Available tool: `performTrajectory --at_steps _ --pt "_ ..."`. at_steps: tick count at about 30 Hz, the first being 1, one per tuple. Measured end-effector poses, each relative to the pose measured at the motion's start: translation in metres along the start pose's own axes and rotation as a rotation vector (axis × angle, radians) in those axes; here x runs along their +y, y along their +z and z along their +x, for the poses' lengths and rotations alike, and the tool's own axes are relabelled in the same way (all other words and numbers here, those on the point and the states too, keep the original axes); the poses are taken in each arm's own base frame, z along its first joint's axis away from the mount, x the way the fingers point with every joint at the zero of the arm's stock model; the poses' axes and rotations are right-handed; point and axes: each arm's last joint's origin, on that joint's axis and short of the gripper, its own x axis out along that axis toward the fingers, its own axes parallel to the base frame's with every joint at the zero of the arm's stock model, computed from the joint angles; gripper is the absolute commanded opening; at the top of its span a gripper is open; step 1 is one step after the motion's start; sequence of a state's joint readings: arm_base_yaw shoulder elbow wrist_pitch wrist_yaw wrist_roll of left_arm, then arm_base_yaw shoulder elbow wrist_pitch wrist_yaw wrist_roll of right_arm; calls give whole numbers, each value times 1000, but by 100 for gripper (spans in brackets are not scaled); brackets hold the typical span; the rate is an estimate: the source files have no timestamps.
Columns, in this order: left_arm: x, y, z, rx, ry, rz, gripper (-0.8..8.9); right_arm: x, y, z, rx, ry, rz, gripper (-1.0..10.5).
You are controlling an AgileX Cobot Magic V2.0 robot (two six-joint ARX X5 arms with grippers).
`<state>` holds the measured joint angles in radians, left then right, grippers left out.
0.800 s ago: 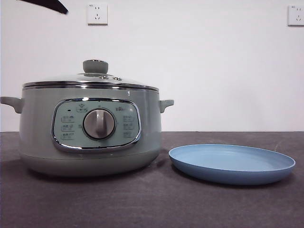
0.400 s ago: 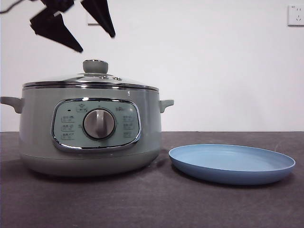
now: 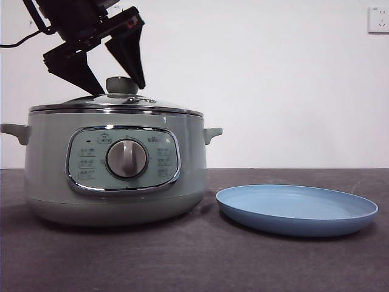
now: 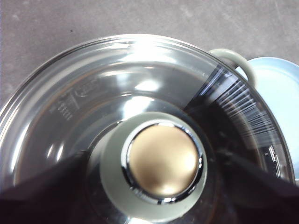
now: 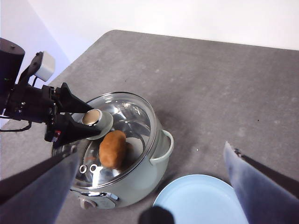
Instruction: Take the potato out from the steamer,put the potato on the plate,close the lid
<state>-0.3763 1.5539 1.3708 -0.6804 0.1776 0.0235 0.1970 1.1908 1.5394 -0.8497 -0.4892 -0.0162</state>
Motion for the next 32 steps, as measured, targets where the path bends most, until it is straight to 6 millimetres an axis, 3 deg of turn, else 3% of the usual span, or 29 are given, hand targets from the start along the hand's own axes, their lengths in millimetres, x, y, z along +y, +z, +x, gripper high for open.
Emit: performTrajectory --at_steps 1,14,20,23,27,32 --pt "0 0 0 0 0 2 -17 0 0 0 4 0 2 535" --pt "-2 1 -3 5 -6 35 -8 0 -4 0 36 1 20 535" --pt "-4 17 -17 28 0 31 -8 1 -4 0 33 10 18 535" --pt "-8 39 -44 -49 3 46 -8 4 -1 1 10 25 6 534" --pt "-16 71 -95 -209 27 94 -8 8 3 4 -15 45 1 535" --pt "-23 87 -156 -309 167 134 -8 10 9 20 13 77 7 535"
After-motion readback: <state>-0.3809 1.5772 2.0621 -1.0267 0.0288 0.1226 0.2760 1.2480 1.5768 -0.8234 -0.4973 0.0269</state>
